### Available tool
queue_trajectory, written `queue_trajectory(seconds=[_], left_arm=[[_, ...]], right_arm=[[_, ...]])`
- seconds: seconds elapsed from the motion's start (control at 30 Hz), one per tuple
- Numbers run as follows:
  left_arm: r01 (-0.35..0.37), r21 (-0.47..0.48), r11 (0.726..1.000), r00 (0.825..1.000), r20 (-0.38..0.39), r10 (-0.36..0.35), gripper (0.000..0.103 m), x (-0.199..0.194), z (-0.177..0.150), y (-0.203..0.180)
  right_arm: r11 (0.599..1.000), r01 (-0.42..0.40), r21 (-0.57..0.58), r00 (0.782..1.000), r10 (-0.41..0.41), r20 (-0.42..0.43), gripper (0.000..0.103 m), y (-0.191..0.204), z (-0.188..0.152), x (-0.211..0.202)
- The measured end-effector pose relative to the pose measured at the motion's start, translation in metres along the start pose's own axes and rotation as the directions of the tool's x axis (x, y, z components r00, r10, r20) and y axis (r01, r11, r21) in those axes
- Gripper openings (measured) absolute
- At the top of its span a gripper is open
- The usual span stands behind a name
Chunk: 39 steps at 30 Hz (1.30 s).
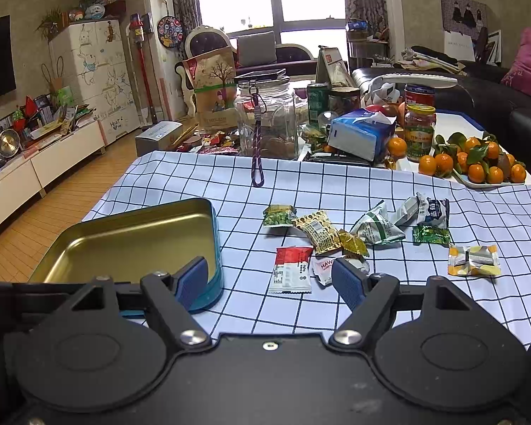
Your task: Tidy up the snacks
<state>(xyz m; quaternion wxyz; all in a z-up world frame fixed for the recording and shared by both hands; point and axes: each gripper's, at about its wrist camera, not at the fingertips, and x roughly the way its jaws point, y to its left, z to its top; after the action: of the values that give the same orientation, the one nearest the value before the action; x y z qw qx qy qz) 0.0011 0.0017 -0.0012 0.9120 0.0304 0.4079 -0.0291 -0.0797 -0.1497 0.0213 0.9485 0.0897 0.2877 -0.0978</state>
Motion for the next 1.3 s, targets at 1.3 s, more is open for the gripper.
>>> queue_trajectory(seconds=[1.3], left_arm=[[0.046,0.003,0.999,0.999,-0.005,-0.046,0.063,-0.003,0.0,-0.013]], right_arm=[[0.999,0.031,-0.005,1.0,-0.031,-0.003,0.08,-0.008,-0.004,0.001]])
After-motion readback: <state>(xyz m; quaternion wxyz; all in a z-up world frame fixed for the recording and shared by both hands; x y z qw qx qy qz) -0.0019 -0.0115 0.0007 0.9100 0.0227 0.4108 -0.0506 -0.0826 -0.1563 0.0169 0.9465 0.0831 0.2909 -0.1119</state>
